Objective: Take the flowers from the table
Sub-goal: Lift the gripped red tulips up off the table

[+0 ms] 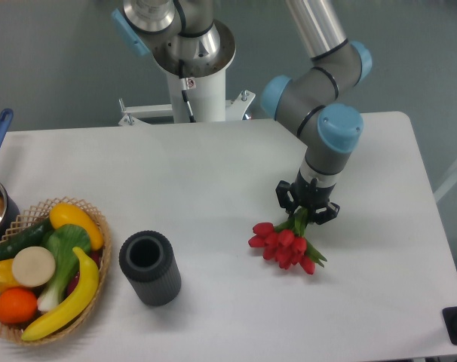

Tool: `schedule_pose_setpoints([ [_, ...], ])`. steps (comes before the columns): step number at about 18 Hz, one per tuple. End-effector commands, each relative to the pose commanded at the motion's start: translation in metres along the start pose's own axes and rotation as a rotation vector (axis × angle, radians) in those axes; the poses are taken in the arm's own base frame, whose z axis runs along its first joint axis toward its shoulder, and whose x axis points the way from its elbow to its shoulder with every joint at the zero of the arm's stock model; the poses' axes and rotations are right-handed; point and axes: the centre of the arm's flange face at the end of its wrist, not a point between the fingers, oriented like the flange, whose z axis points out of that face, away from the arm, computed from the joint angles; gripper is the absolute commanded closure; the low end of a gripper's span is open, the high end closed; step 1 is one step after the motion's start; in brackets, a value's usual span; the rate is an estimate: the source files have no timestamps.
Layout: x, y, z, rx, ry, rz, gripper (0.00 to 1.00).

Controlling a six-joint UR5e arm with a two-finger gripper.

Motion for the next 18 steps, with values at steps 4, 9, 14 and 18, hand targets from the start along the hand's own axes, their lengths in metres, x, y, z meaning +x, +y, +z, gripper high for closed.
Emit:
schedule_pose_setpoints([
  [4,0.007,-0.013,-0.041,0.079,-0.042,-0.021,0.61],
  [9,0.028,-0.035,-0.116,0.262,-0.099,0.007,0.61],
  [14,0.049,-0.061,-0.18,0.474,-0.115,0.055,0.61],
  [18,0.051,-0.087,-0.219,0.68,-0.059,0.077,0.61],
])
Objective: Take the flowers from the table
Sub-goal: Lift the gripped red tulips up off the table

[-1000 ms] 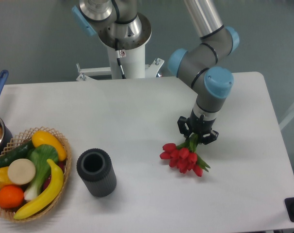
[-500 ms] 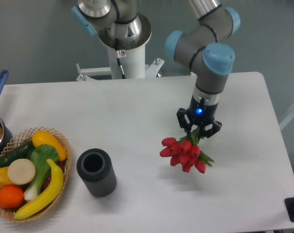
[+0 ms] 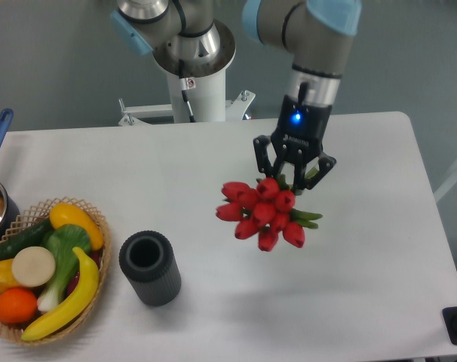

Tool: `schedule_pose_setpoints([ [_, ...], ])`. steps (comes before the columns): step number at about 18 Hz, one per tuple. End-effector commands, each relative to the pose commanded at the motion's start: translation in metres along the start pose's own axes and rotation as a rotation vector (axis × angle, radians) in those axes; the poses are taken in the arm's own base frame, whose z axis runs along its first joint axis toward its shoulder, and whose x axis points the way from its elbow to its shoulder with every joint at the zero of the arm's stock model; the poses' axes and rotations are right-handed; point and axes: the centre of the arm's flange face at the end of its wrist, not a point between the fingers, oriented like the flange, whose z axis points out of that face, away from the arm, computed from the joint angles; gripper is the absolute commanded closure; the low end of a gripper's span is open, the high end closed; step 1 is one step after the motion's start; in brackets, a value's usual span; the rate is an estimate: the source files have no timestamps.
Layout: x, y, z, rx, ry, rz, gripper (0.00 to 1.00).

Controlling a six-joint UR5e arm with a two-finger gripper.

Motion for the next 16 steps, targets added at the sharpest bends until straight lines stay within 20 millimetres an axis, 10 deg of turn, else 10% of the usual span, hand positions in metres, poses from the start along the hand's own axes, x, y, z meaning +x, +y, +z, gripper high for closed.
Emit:
schedule_pose_setpoints([
  [16,-0.004,-0.017,-0.024,0.151,0.038,-0.074,0.61],
])
